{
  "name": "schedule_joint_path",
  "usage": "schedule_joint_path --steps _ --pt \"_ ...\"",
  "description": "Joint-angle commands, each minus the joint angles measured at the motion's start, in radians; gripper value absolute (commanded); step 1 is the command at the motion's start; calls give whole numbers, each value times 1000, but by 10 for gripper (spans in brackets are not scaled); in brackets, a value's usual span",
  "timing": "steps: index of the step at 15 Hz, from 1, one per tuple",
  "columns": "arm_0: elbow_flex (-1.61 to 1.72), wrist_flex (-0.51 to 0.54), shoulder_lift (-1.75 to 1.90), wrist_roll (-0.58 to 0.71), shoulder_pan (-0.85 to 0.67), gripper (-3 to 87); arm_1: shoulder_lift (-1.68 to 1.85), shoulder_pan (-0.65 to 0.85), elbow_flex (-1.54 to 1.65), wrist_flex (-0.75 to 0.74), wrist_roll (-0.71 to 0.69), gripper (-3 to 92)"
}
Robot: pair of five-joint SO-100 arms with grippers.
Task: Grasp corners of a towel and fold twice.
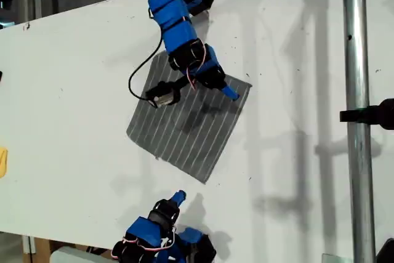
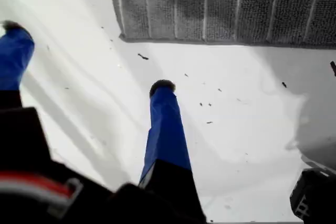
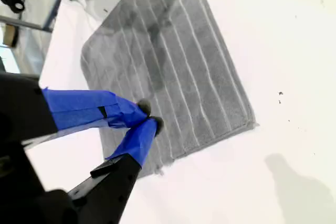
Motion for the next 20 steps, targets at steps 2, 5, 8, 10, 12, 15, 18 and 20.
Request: schedule_joint_path --steps 2,5,8,10,12,15,18,20 --pt "5 5 5 -12 23 5 -110 -9 51 -132 -14 424" --pt "31 5 8 -29 29 7 -201 -11 58 -186 14 387" --pt "48 0 12 -34 20 8 -273 31 78 -244 21 252" --pt "51 0 18 -40 17 8 -298 51 75 -268 28 56" --pt "63 -3 32 -49 14 7 -305 52 71 -273 34 -2" --pt "91 -26 26 -49 -6 15 -299 44 52 -293 29 -2" --pt "67 -25 -106 83 -61 175 -293 38 51 -301 20 -2" --pt "25 -18 -213 170 -77 380 -291 34 51 -308 20 -2"
